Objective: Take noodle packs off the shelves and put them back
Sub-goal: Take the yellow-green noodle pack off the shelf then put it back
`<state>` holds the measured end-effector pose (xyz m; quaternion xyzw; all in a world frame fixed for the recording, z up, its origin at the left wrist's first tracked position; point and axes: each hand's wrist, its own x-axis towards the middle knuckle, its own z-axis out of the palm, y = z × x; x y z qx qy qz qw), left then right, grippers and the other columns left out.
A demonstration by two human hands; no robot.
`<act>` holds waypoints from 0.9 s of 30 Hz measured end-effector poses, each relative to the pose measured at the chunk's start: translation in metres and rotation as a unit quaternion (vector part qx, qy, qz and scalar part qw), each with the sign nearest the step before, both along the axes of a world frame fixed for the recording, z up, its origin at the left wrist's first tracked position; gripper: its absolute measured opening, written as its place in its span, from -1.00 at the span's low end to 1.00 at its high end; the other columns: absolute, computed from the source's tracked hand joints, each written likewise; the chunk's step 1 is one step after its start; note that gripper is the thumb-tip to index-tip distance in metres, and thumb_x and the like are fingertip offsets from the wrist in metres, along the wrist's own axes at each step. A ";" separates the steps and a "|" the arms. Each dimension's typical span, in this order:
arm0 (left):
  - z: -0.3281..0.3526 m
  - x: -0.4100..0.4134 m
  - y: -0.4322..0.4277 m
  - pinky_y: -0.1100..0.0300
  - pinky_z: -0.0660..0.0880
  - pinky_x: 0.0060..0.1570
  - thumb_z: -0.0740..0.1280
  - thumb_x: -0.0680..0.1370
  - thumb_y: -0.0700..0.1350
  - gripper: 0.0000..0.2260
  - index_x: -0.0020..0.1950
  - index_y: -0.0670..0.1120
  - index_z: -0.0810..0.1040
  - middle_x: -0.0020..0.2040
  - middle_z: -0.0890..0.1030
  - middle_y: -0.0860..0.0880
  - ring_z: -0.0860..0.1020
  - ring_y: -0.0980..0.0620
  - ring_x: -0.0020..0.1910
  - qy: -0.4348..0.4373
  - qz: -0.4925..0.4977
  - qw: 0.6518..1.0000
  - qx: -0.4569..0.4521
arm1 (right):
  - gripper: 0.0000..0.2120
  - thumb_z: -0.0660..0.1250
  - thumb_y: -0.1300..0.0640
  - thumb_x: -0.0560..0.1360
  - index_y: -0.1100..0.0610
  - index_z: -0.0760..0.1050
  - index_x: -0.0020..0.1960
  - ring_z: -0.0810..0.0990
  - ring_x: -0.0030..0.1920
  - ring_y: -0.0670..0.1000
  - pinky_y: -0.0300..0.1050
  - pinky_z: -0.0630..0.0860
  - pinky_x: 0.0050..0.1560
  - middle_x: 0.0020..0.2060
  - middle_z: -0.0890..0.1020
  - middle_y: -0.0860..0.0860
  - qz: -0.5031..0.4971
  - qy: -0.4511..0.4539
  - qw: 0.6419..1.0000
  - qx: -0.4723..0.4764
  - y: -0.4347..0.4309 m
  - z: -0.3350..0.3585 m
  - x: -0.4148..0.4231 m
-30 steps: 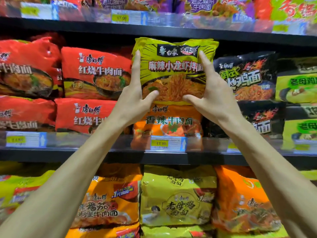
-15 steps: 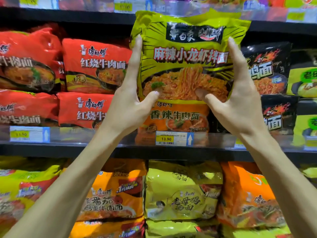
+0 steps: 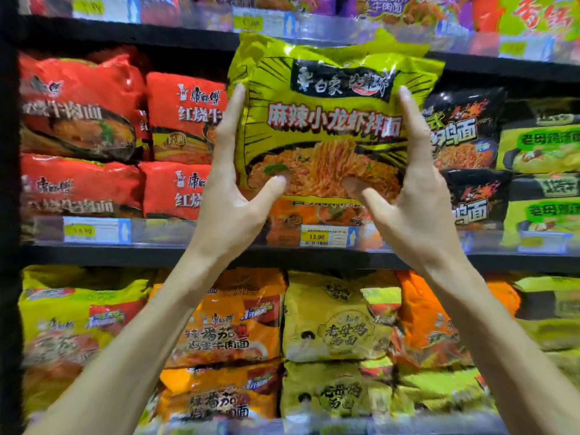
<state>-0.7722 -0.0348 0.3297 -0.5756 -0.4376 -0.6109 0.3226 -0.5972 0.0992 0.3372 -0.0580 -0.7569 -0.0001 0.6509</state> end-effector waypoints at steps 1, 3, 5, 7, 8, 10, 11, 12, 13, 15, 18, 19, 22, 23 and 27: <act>-0.004 0.000 -0.007 0.53 0.06 0.45 0.45 0.57 -0.22 -0.23 0.65 -0.05 0.09 0.62 0.18 0.08 0.15 0.33 0.55 -0.008 -0.008 1.000 -0.004 | -0.07 0.50 0.13 0.48 -0.05 -0.03 0.64 0.46 0.32 0.02 -0.15 0.43 0.23 0.57 0.24 -0.11 -0.005 0.000 1.000 -0.004 -0.009 -0.003 0.002; -0.012 0.000 -0.022 0.47 0.06 0.50 0.46 0.57 -0.19 -0.23 0.65 -0.01 0.09 0.63 0.18 0.10 0.15 0.28 0.58 -0.018 -0.029 0.999 -0.015 | -0.06 0.51 0.12 0.47 -0.08 -0.01 0.63 0.48 0.31 0.01 -0.05 0.48 0.20 0.57 0.24 -0.14 -0.016 -0.003 1.000 -0.009 -0.029 -0.011 0.004; -0.020 -0.001 -0.041 0.38 0.05 0.55 0.45 0.57 -0.17 -0.24 0.65 0.00 0.09 0.63 0.17 0.13 0.12 0.23 0.61 -0.024 -0.047 0.998 -0.023 | -0.06 0.51 0.11 0.46 -0.10 -0.01 0.63 0.45 0.38 0.02 -0.01 0.48 0.24 0.57 0.24 -0.16 -0.019 -0.009 1.000 -0.016 -0.050 -0.019 0.005; -0.029 -0.001 -0.063 0.35 0.04 0.56 0.44 0.58 -0.18 -0.25 0.65 0.03 0.09 0.61 0.16 0.20 0.10 0.29 0.60 -0.038 -0.060 0.997 -0.037 | -0.06 0.51 0.12 0.45 -0.11 0.00 0.63 0.44 0.43 0.00 -0.09 0.46 0.32 0.57 0.23 -0.18 -0.013 -0.016 0.999 -0.026 -0.073 -0.028 0.005; -0.035 -0.001 -0.076 0.36 0.04 0.56 0.44 0.59 -0.18 -0.25 0.65 0.03 0.09 0.59 0.16 0.24 0.10 0.33 0.58 -0.044 -0.065 0.996 -0.044 | -0.06 0.51 0.13 0.45 -0.10 0.01 0.63 0.38 0.48 -0.07 -0.23 0.38 0.36 0.57 0.22 -0.20 -0.008 -0.019 0.999 -0.029 -0.085 -0.034 0.005; -0.050 -0.002 -0.102 0.46 0.05 0.50 0.44 0.59 -0.19 -0.26 0.65 0.02 0.10 0.53 0.16 0.35 0.10 0.46 0.52 -0.055 -0.070 0.995 -0.053 | -0.07 0.51 0.16 0.45 -0.02 0.03 0.63 0.20 0.51 -0.28 -0.51 0.17 0.35 0.56 0.18 -0.23 -0.008 -0.027 0.999 -0.028 -0.110 -0.046 0.003; -0.058 -0.003 -0.114 0.51 0.05 0.45 0.44 0.58 -0.21 -0.26 0.65 0.00 0.10 0.51 0.16 0.36 0.09 0.50 0.49 -0.059 -0.072 0.994 -0.056 | -0.07 0.52 0.18 0.45 0.02 0.04 0.63 0.14 0.50 -0.35 -0.56 0.11 0.34 0.55 0.17 -0.22 -0.011 -0.030 0.999 -0.030 -0.123 -0.053 0.003; -0.065 -0.005 -0.127 0.54 0.04 0.43 0.44 0.58 -0.22 -0.26 0.65 -0.02 0.11 0.51 0.17 0.34 0.09 0.52 0.48 -0.065 -0.074 0.993 -0.060 | -0.08 0.52 0.18 0.45 0.05 0.04 0.63 0.12 0.49 -0.37 -0.57 0.09 0.35 0.56 0.17 -0.20 -0.012 -0.034 0.999 -0.032 -0.137 -0.060 0.001; -0.071 -0.007 -0.140 0.56 0.04 0.41 0.44 0.58 -0.22 -0.26 0.65 -0.04 0.11 0.52 0.17 0.30 0.09 0.52 0.47 -0.072 -0.074 0.993 -0.064 | -0.08 0.52 0.19 0.45 0.08 0.05 0.63 0.12 0.50 -0.36 -0.54 0.08 0.38 0.56 0.18 -0.17 -0.012 -0.040 0.999 -0.034 -0.150 -0.066 0.000; -0.082 -0.010 -0.168 0.56 0.04 0.41 0.45 0.57 -0.22 -0.25 0.65 -0.05 0.12 0.54 0.18 0.23 0.10 0.49 0.49 -0.086 -0.073 0.991 -0.075 | -0.09 0.53 0.19 0.45 0.10 0.06 0.63 0.17 0.54 -0.23 -0.49 0.09 0.42 0.58 0.20 -0.10 -0.013 -0.053 0.998 -0.039 -0.177 -0.076 -0.002; -0.096 -0.016 -0.208 0.56 0.04 0.41 0.45 0.57 -0.21 -0.26 0.64 -0.04 0.13 0.56 0.18 0.21 0.10 0.49 0.50 -0.099 -0.072 0.988 -0.091 | -0.09 0.53 0.18 0.45 0.11 0.06 0.63 0.17 0.56 -0.16 -0.50 0.10 0.41 0.57 0.20 -0.10 -0.011 -0.062 0.997 -0.051 -0.217 -0.089 -0.007; -0.099 -0.018 -0.222 0.55 0.04 0.42 0.45 0.57 -0.20 -0.27 0.64 -0.03 0.14 0.57 0.18 0.21 0.10 0.47 0.51 -0.103 -0.073 0.988 -0.093 | -0.08 0.53 0.19 0.44 0.10 0.06 0.63 0.16 0.55 -0.22 -0.53 0.10 0.38 0.56 0.20 -0.14 -0.009 -0.066 0.996 -0.055 -0.230 -0.092 -0.010; -0.108 -0.023 -0.264 0.28 0.09 0.57 0.46 0.57 -0.21 -0.27 0.63 0.01 0.14 0.63 0.19 0.12 0.12 0.26 0.60 -0.112 -0.070 0.987 -0.095 | -0.09 0.53 0.16 0.44 0.07 0.07 0.62 0.18 0.53 -0.25 -0.56 0.14 0.34 0.56 0.21 -0.16 0.006 -0.075 0.995 -0.069 -0.266 -0.101 -0.015; -0.111 -0.023 -0.277 0.16 0.10 0.60 0.45 0.57 -0.22 -0.27 0.63 0.01 0.14 0.63 0.19 0.11 0.13 0.21 0.61 -0.115 -0.068 0.986 -0.098 | -0.10 0.53 0.14 0.44 0.05 0.08 0.62 0.23 0.54 -0.17 -0.49 0.19 0.38 0.56 0.24 -0.12 0.012 -0.078 0.994 -0.073 -0.279 -0.103 -0.016; -0.124 -0.024 -0.331 0.23 0.11 0.58 0.46 0.56 -0.22 -0.27 0.63 0.02 0.17 0.60 0.23 0.16 0.18 0.22 0.59 -0.138 -0.048 0.983 -0.110 | -0.10 0.54 0.08 0.43 0.00 0.10 0.61 0.32 0.52 -0.08 -0.38 0.24 0.43 0.54 0.32 -0.09 0.034 -0.085 0.991 -0.095 -0.327 -0.115 -0.022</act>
